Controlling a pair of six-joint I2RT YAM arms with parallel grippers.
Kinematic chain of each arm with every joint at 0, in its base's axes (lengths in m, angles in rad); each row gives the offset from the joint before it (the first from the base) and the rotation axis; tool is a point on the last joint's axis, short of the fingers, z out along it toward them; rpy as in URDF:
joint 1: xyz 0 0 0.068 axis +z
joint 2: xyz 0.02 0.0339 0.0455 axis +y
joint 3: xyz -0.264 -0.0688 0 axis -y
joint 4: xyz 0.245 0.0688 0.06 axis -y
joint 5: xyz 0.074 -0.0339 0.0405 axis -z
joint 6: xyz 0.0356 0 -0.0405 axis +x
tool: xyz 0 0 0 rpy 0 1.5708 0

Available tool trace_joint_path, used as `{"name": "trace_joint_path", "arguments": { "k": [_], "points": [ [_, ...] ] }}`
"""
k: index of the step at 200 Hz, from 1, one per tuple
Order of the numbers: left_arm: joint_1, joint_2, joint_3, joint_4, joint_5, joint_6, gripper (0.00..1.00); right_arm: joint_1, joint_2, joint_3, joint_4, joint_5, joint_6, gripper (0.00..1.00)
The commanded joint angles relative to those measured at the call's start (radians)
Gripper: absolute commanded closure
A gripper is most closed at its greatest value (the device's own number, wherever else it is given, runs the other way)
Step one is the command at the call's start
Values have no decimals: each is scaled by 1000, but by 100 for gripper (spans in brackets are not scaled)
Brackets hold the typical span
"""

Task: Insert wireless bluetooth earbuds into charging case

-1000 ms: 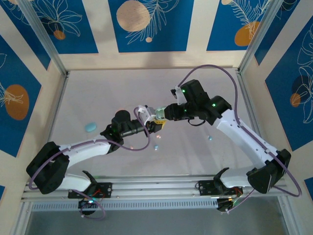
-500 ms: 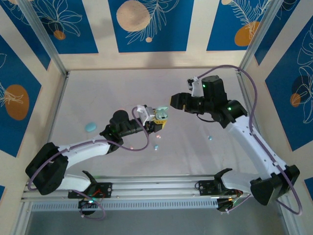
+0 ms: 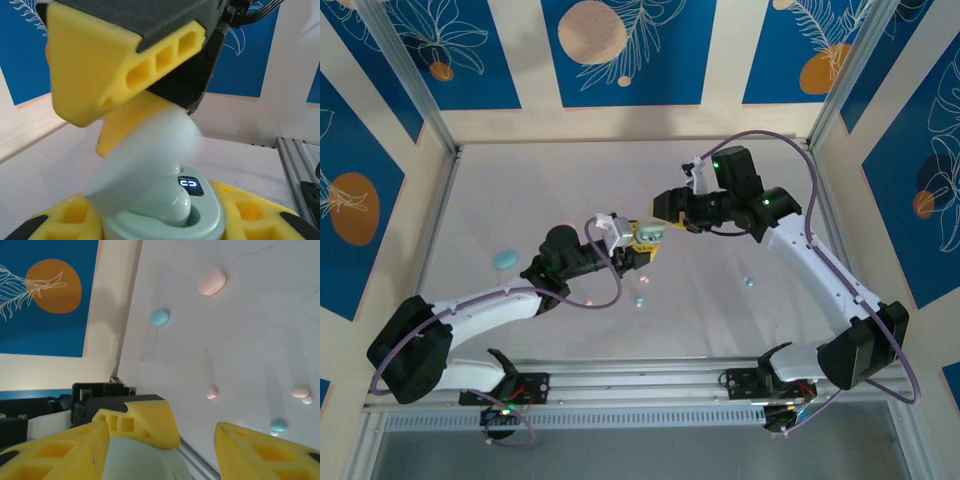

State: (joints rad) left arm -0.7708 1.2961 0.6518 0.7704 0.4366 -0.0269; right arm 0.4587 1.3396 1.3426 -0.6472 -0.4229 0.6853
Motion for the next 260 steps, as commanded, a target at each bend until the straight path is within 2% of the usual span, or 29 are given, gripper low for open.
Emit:
{"name": "trace_joint_path", "arguments": {
  "k": [1, 32, 76, 113, 143, 198, 236, 260],
  "points": [
    [-9, -26, 31, 49, -3, -13, 69, -4, -34, 2, -46, -67, -28, 41],
    [-10, -25, 33, 66, -1, -23, 69, -31, -68, -53, -3, -128, -6, 41],
    [-9, -21, 40, 130, 12, -70, 68, -90, -113, -175, 166, -319, 89, 42],
    [-10, -9, 68, 147, 43, -99, 68, -87, -75, -203, 239, -462, 143, 43],
    [-10, -3, 86, 139, 60, -112, 67, -78, -48, -210, 291, -530, 169, 51],
    [-10, 5, 96, 137, 65, -113, 67, -70, -29, -232, 388, -614, 228, 49],
    [-9, 12, 97, 128, 66, -108, 66, -70, -23, -234, 389, -612, 227, 67],
    [-10, 8, 92, 102, 52, -92, 63, -82, -25, -238, 382, -596, 228, 74]
  ]
}}
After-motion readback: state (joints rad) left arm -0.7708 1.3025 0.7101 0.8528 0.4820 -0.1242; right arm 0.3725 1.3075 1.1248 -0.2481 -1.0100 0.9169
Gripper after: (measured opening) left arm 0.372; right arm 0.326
